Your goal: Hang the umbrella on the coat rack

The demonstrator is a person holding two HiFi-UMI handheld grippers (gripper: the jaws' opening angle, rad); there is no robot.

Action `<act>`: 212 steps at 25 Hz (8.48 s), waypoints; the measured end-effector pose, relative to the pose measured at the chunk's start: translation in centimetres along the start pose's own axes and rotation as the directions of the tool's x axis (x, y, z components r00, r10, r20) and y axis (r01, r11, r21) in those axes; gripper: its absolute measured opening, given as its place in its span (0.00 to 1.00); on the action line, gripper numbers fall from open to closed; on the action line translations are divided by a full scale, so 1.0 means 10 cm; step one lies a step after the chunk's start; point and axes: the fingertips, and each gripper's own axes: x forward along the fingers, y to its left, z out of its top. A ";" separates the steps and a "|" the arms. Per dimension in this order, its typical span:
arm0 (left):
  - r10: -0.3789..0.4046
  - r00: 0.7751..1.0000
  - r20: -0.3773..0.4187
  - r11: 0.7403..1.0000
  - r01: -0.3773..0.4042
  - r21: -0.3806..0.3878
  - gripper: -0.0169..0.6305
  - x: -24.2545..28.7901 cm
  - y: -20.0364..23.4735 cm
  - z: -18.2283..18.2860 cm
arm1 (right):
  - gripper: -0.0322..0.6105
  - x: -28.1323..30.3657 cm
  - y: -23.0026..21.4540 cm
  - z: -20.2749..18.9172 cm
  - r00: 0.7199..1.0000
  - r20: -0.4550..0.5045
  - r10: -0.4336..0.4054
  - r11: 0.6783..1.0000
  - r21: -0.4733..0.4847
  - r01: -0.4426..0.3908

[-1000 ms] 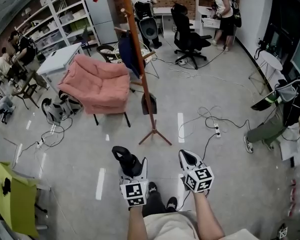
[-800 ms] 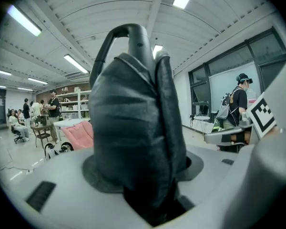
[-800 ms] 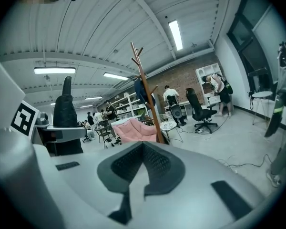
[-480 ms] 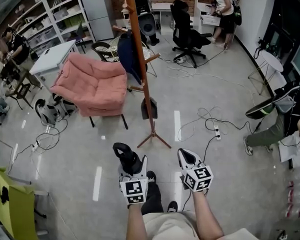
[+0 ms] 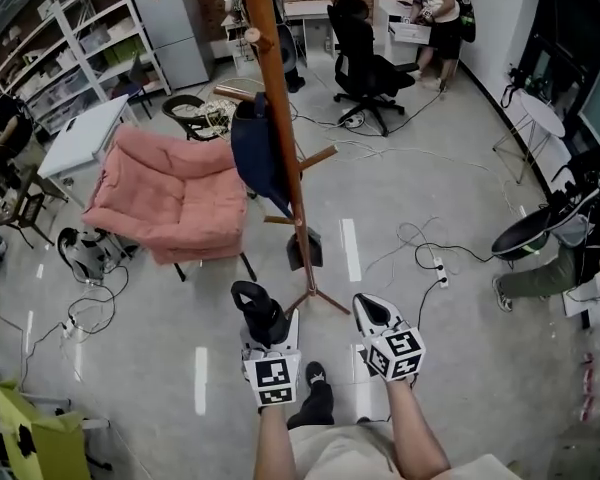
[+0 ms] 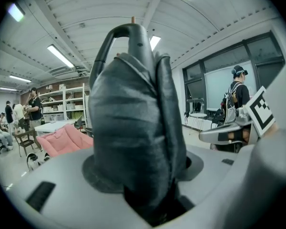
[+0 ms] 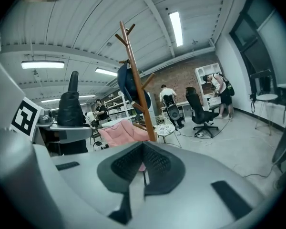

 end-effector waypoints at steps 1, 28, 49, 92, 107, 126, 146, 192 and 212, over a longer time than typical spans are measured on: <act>-0.011 1.000 0.005 1.000 0.011 0.004 0.42 0.10 0.03 0.02 | 0.05 0.09 -0.03 0.03 1.000 0.003 -0.008 1.000 0.001 0.008; -0.015 1.000 -0.018 1.000 0.015 0.005 0.42 1.01 0.26 0.26 | 0.05 1.05 -0.22 0.47 0.997 -0.057 0.042 0.994 -0.094 -0.047; 0.090 0.976 -0.200 0.994 -0.101 -0.043 0.42 1.20 -0.34 -0.18 | 0.05 1.05 -0.57 0.45 0.969 -0.113 0.218 0.970 -0.081 -0.227; -0.014 0.961 -0.275 0.999 0.000 -0.052 0.43 1.81 -0.40 -0.61 | 0.05 1.16 -0.89 0.39 0.979 -0.114 0.168 0.986 0.030 -0.165; -0.033 0.967 -0.252 0.997 0.016 -0.072 0.43 2.13 -0.34 -0.64 | 0.05 1.05 -0.95 0.33 0.980 -0.120 0.157 0.986 0.073 -0.149; -0.005 0.981 -0.195 0.998 -0.007 -0.057 0.43 2.25 -0.35 -0.82 | 0.05 0.88 -0.74 0.24 0.978 -0.137 0.157 0.987 0.038 -0.153; 0.034 0.977 -0.211 0.998 -0.046 -0.051 0.50 2.29 -0.18 -0.83 | 0.05 0.79 -0.52 0.10 0.965 -0.188 0.184 0.981 -0.029 -0.193; -0.127 0.992 0.011 0.989 0.128 -0.071 0.38 0.86 0.08 -0.25 | 0.05 0.83 -0.16 -0.12 0.997 -0.051 0.055 0.997 0.066 -0.052; -0.190 0.982 0.021 0.978 0.191 -0.083 0.04 0.86 0.08 -0.24 | 0.05 0.74 -0.16 -0.17 0.998 -0.054 0.032 0.998 0.047 -0.029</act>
